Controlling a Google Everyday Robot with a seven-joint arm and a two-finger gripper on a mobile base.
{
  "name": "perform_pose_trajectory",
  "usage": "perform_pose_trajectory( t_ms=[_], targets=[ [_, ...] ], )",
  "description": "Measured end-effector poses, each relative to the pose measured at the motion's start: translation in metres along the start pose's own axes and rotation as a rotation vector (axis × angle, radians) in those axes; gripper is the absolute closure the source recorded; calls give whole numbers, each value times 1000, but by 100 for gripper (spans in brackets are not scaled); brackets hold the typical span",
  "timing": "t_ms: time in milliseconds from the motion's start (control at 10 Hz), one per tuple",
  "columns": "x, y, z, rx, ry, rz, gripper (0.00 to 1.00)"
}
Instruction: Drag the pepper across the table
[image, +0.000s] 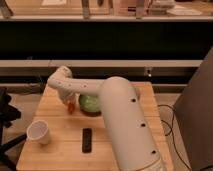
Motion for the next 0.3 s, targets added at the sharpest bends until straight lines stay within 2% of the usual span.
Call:
perform_pose_trajectory(
  t_ms=[300],
  targets=[
    [-4,10,-1,3,5,-8,100]
  ],
)
